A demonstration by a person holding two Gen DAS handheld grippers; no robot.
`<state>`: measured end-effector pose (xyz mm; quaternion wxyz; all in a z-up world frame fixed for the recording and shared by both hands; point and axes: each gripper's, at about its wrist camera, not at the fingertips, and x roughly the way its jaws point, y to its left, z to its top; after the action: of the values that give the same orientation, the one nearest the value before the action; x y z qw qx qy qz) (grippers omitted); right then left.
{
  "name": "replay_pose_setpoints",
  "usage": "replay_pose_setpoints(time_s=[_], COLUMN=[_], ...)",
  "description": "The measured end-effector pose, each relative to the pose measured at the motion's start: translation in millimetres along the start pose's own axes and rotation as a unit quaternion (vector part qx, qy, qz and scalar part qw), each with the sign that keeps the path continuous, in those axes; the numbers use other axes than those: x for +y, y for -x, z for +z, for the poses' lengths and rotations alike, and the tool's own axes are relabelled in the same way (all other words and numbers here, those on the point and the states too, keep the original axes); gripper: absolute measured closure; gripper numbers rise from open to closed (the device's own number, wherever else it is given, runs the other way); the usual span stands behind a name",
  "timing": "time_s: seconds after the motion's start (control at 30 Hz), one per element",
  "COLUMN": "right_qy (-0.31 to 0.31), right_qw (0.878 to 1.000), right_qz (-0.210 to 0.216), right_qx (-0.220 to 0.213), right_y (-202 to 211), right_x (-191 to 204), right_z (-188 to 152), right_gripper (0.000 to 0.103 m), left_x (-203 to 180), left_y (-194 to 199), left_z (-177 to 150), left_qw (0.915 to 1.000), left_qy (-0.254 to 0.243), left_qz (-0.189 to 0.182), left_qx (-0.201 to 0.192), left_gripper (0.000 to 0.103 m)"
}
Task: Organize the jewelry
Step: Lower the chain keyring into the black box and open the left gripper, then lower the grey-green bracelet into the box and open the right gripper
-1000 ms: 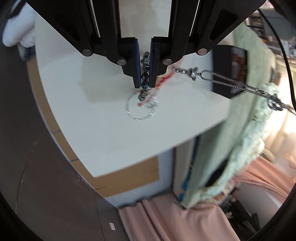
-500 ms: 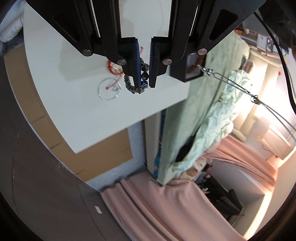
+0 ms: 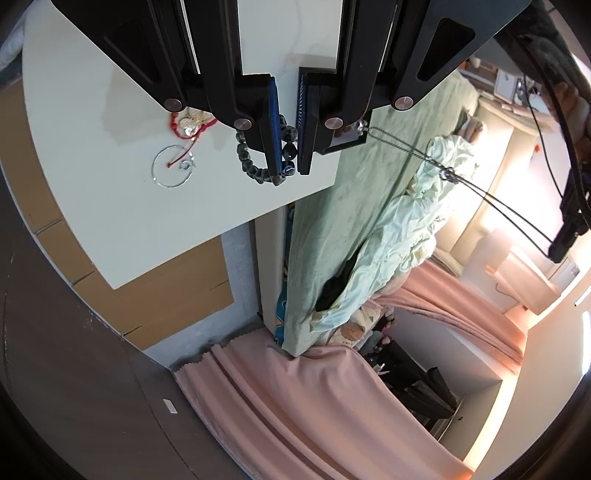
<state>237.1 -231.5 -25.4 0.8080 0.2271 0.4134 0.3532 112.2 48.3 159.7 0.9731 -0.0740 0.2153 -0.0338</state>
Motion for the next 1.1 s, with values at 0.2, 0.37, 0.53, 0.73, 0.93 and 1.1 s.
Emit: replay_pose_setpoints(time_s=[0.2, 0.37, 0.53, 0.73, 0.93, 1.1], right_qy=[0.014, 0.028, 0.039, 0.047, 0.085, 0.113], right_qw=[1.0, 0.999, 0.999, 0.999, 0.996, 0.992], right_qz=[-0.005, -0.012, -0.021, -0.004, 0.006, 0.009], right_qx=[0.008, 0.014, 0.015, 0.026, 0.037, 0.056], right_y=[1.0, 8.6, 16.5, 15.9, -1.3, -23.7], right_x=[14.1, 21.4, 27.4, 43.1, 79.5, 109.3], right_z=[-11.0, -24.7, -32.3, -35.3, -28.3, -23.7], right_gripper=[0.093, 0.093, 0.093, 0.093, 0.093, 0.093], left_x=[16.9, 28.5, 42.3, 54.5, 57.1, 68.7], left_y=[-8.9, -14.9, -23.5, -42.7, -39.3, -16.0], left_z=[-20.5, -39.2, -69.6, -104.9, -113.6, -115.9], left_qw=[0.9997, 0.9988, 0.9962, 0.9921, 0.9901, 0.9915], left_qy=[0.022, 0.043, 0.08, 0.097, 0.094, 0.107], left_qz=[-0.004, -0.008, -0.005, -0.002, -0.018, -0.013], left_qx=[0.012, 0.021, 0.034, 0.08, 0.102, 0.073], left_gripper=[0.101, 0.101, 0.101, 0.101, 0.049, 0.026])
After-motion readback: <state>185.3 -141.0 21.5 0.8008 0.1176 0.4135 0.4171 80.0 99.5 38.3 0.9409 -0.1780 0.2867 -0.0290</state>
